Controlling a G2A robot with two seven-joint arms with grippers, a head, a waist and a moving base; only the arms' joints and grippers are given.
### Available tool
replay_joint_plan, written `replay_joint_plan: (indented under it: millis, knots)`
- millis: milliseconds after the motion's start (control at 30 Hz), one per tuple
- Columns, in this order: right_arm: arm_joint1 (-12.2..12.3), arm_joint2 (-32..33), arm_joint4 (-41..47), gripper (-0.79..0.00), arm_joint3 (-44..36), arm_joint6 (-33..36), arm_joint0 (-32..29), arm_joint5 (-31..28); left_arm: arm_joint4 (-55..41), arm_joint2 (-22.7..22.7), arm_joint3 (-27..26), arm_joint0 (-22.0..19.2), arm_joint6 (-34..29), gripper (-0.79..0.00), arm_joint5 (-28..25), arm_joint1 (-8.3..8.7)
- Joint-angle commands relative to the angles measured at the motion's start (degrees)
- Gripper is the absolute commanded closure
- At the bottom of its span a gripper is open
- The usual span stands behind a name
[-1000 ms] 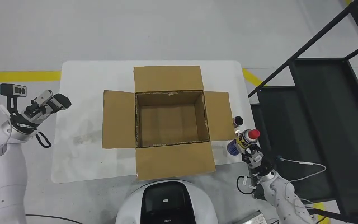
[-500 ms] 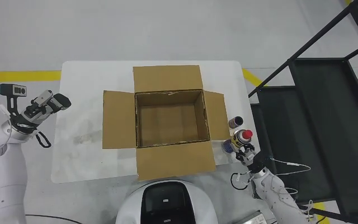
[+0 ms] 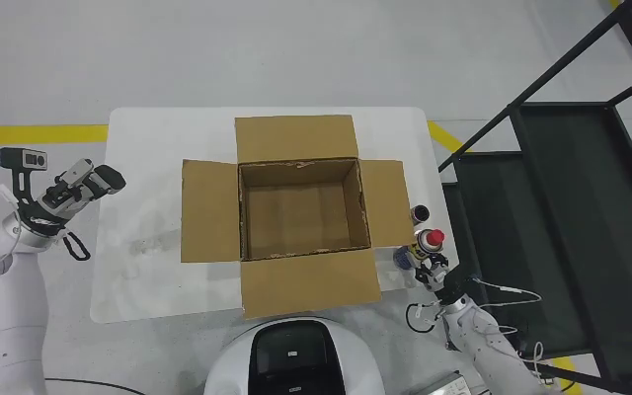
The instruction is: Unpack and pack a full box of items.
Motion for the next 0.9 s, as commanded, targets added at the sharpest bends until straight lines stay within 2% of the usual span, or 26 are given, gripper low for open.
replay_joint_plan:
  millis: [0,33,67,100,367,700,867]
  knots:
    - [-0.04,-0.50,0.42,-0.388,0.55,-0.12,0.23,0.15,0.00,0.00,0.00,0.00,0.00,-0.785,0.00,0.00]
    - [-0.04,-0.72,0.63,-0.526,0.68,-0.26,0.27,0.28,0.00,0.00,0.00,0.00,0.00,-0.785,0.00,0.00]
    - [-0.02,-0.95,0.81,-0.717,0.74,-0.38,0.25,0.40,0.00,0.00,0.00,0.00,0.00,-0.785,0.00,0.00]
    - [0.02,-1.13,1.06,-0.785,0.76,-0.50,0.22,0.53,0.00,0.00,0.00,0.00,0.00,-0.785,0.00,0.00]
    - [0.96,-1.88,3.31,-0.785,-1.20,-0.90,-1.92,0.92,0.00,0.00,0.00,0.00,0.00,-0.785,0.00,0.00]
    - [4.58,0.27,4.01,-0.785,-9.41,-0.69,-10.95,0.72,0.00,0.00,0.00,0.00,0.00,-0.785,0.00,0.00]
    - [4.74,0.16,5.46,-0.785,-9.00,1.41,-10.32,-0.94,0.00,0.00,0.00,0.00,0.00,-0.785,0.00,0.00]
